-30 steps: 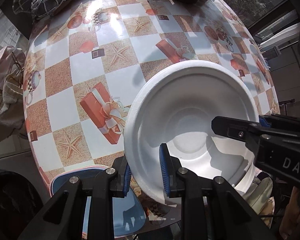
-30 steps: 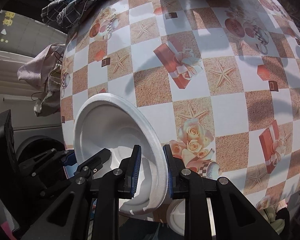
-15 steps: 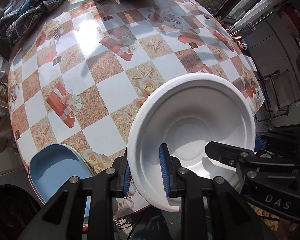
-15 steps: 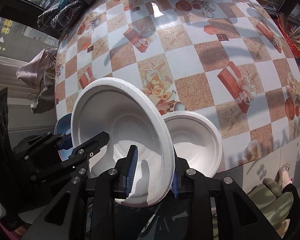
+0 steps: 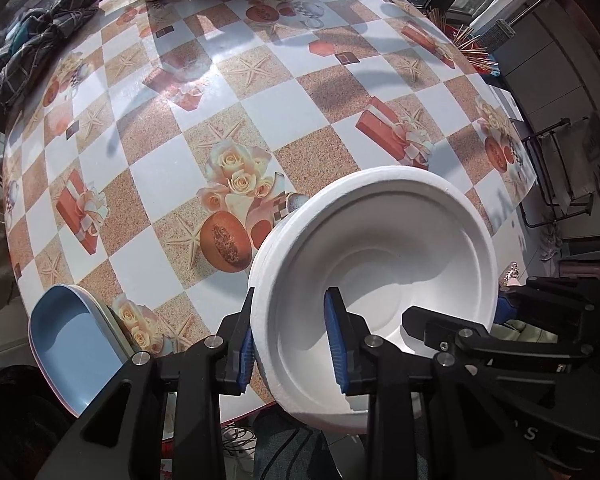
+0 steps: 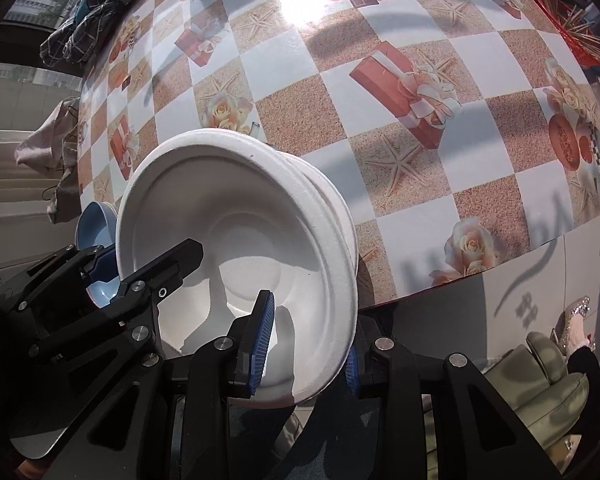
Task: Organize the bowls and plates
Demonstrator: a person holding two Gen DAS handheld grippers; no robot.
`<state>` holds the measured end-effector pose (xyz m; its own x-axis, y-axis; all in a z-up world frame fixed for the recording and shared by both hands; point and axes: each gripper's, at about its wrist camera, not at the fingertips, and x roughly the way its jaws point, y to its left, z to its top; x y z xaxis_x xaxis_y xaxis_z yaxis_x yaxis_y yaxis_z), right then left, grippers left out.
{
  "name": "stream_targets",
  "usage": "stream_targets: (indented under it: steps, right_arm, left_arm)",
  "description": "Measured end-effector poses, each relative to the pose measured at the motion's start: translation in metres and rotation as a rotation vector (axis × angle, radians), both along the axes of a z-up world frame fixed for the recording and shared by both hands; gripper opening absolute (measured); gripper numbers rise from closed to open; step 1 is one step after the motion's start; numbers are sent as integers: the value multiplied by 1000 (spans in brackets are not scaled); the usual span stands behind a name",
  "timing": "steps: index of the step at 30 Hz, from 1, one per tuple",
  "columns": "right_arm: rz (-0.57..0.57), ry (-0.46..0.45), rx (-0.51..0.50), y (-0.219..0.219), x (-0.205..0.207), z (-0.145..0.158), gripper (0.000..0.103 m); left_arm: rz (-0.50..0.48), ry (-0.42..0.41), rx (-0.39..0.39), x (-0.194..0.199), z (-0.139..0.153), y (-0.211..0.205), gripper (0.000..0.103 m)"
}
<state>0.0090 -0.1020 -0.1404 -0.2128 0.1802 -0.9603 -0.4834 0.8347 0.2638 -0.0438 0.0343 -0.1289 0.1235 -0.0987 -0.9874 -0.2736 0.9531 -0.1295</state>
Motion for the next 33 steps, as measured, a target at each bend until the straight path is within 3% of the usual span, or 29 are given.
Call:
stream_targets:
  steps: [2,4,6,8,14,21,28,33]
  right_arm:
    - [15,-10,-2,-1,3,-3,35]
    - [14,2,-1,-4,6,-5,41]
    - [-6,-5,-4,-13,11,-5,88]
    - [-46,10,27,-25,18,-3,102]
    - [-182,24,87,-66,35,6,102]
    - [-383,-27,163,-118,20,20,102]
    - [-725,-89,146,-172,-29,18,102]
    - [-1016,-108,105,-246,-32,31,102]
  left_arm:
    - [19,12,12,2,-3,2,37]
    - [48,24,28,2,-3,7,48]
    - [76,28,51,-2,-1,13,50]
    - [96,24,36,-6,3,20,56]
    - [68,27,16,-21,18,20,65]
    - [-42,116,-44,-21,15,-5,76]
    - [-337,-55,-91,-12,45,-29,80]
    - [-444,-113,-146,-30,65,-23,82]
